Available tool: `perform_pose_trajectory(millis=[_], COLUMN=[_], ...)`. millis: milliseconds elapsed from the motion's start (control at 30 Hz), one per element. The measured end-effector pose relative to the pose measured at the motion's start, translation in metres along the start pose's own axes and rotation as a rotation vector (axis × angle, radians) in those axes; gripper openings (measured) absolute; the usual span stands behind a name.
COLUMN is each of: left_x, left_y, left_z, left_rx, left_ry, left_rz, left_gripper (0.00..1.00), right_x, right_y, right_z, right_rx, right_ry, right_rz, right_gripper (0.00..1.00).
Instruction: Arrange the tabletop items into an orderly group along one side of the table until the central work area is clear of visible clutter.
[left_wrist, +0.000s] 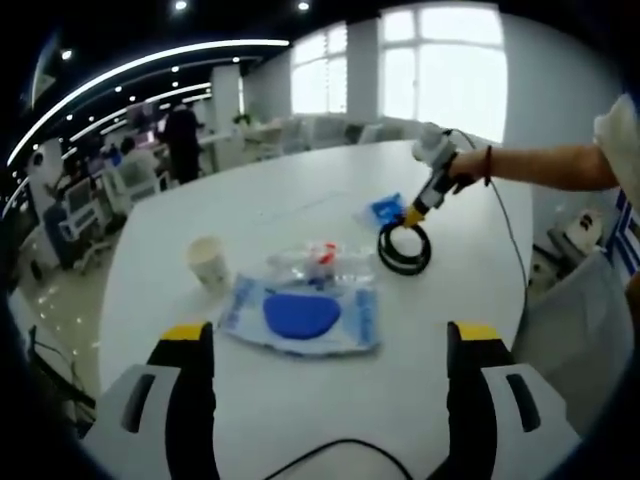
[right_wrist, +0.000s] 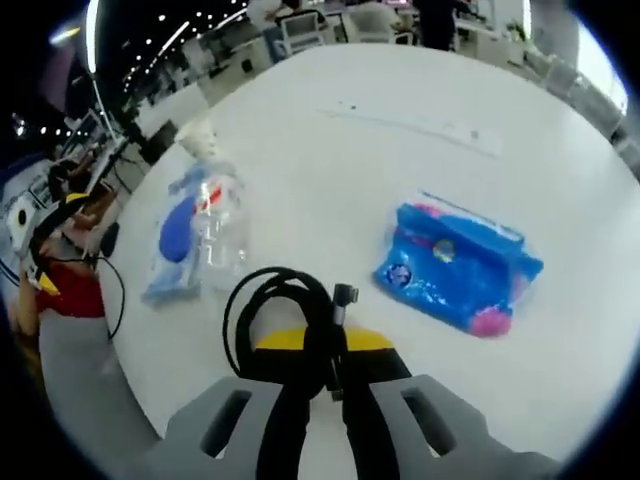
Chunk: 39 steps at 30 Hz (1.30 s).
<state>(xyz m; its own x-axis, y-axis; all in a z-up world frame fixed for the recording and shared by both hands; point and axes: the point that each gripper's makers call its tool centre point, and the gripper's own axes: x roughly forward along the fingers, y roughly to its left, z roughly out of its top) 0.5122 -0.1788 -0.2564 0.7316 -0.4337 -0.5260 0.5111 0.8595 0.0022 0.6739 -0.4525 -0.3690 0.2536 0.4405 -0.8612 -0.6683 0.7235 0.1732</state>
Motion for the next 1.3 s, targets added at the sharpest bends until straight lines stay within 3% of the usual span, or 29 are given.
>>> perform_pose_trajectory(millis=[467,600,700,1067,1300], left_x=[-0.001,0.0,-0.001,-0.004,-0.005], left_y=[0.004,0.004,0.005,0.006,0.003], left_z=[-0.005,-0.005,-0.006,-0.011,-0.01], left_rx=[-0.012,-0.011,-0.013,-0.018,-0.015], left_ry=[0.011,0.011,0.01,0.021,0.019], left_rz=[0.011,0.01,0.01,0.019,0.014], left_gripper=[0.93,0.93,0.93,0.93,0.93], right_x=[0.018,0.023,0.026,0.027,0.023], right_y=[-0.006,-0.01,-0.009,-0.011,-0.005], right_z=[-0.009,-0.018,-0.019,-0.019,-0.018], right_rx=[-0.053,-0.094,-0.124,-0.109,-0.06], right_ry=[0.075,0.127,0.121,0.112,0.097], right_rz=[-0.042,-0.069,-0.083,-0.107,-0.099], right_gripper=[0.11,0.11,0.12,0.14,0.28])
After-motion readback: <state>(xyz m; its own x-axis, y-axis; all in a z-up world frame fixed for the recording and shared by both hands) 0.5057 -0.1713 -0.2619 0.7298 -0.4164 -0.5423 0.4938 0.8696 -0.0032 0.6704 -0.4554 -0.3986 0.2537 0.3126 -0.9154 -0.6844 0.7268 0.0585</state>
